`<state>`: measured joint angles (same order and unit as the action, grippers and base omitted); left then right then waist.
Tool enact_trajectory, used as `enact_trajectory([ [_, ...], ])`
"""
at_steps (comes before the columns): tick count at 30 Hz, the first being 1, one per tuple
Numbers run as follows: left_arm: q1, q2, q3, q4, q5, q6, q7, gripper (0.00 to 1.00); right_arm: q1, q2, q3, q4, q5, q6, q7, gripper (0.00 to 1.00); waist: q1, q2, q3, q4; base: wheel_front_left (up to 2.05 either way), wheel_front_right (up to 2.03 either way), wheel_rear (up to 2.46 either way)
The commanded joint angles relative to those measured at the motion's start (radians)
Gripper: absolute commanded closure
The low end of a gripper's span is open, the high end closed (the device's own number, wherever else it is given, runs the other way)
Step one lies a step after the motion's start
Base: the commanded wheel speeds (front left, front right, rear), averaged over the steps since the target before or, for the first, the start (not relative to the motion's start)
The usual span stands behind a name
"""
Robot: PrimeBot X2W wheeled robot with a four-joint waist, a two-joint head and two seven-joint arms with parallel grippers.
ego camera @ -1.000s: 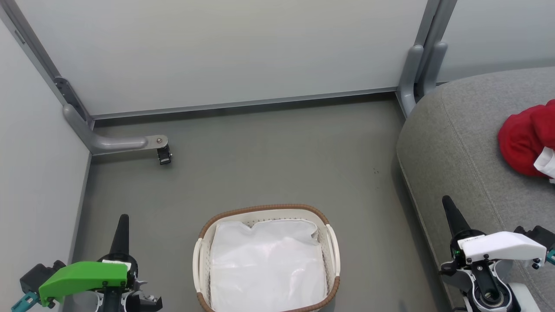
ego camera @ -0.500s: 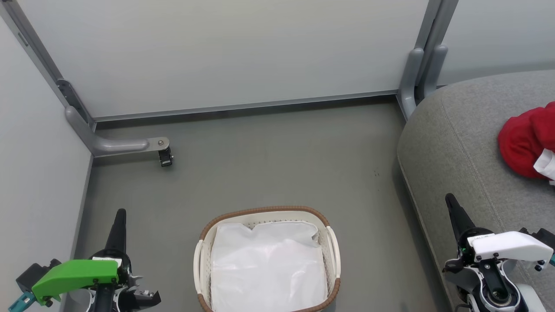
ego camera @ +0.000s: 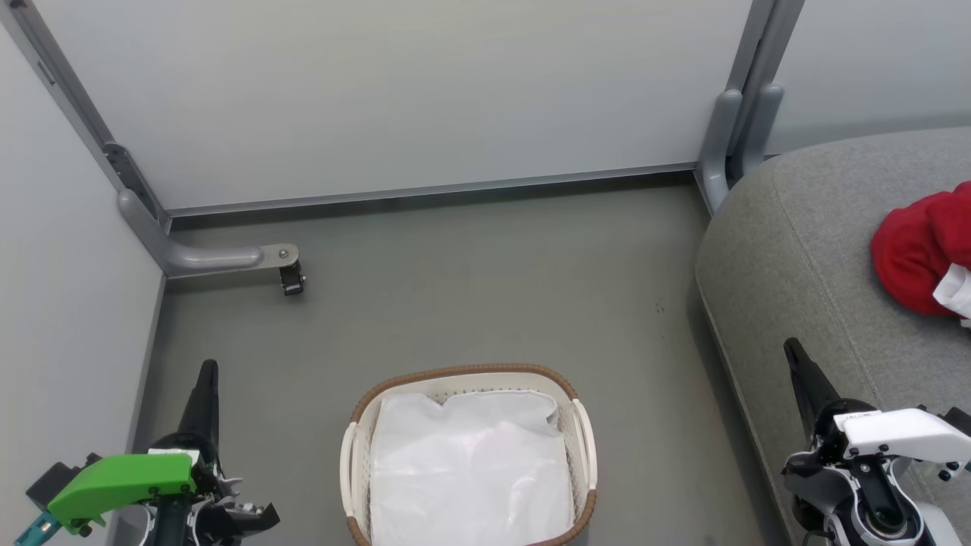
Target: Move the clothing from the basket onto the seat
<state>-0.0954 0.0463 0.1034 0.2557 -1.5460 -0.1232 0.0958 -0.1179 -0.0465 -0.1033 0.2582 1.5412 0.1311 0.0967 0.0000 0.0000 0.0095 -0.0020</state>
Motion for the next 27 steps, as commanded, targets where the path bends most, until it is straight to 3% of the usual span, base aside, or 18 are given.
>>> enact_trajectory([
  [1, -0.020, 0.007, 0.007, -0.008, -0.018, -0.007, 0.008, 1.00, 0.010, -0.006, -0.005, -0.009, 0.020, -0.001, 0.007, 1.00, 0.0000, 0.0000, -0.001, 0.000, 0.00, 0.00, 0.00],
  [9, -0.020, 0.007, 0.013, -0.013, -0.068, -0.010, 0.020, 1.00, 0.015, -0.007, -0.013, -0.017, 0.071, -0.001, 0.021, 1.00, 0.0000, 0.0000, -0.006, 0.002, 0.00, 0.00, 0.00],
  [27, -0.018, 0.007, 0.013, -0.012, -0.069, -0.010, 0.022, 1.00, 0.016, -0.006, -0.013, -0.017, 0.074, -0.001, 0.020, 1.00, 0.0000, 0.0000, -0.006, 0.002, 0.00, 0.00, 0.00],
])
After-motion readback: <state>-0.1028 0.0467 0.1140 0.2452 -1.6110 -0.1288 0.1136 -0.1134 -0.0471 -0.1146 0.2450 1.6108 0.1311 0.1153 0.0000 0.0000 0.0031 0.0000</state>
